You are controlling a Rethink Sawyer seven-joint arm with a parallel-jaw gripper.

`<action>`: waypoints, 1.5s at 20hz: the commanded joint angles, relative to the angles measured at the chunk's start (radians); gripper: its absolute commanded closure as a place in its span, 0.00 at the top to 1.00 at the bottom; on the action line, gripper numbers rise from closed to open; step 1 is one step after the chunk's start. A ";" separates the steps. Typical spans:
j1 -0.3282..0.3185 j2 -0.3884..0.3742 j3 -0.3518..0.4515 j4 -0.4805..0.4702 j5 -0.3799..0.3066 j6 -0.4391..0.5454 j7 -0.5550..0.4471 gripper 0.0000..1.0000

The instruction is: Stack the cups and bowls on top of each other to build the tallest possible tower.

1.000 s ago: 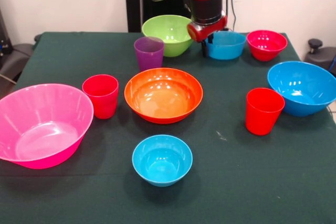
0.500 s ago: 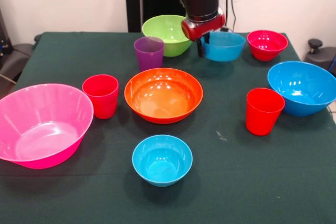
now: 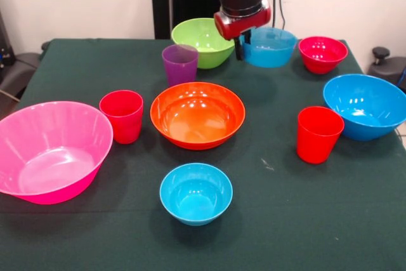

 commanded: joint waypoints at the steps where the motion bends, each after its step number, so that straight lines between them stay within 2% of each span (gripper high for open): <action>1: -0.016 -0.016 0.114 -0.080 0.046 0.152 -0.136 0.00; 10: -0.064 0.009 0.168 -0.152 0.050 0.268 -0.197 0.00; 19: -0.076 0.102 0.179 -0.313 0.013 0.384 -0.251 0.00; 30: -0.110 0.182 0.206 -0.440 -0.014 0.476 -0.335 0.00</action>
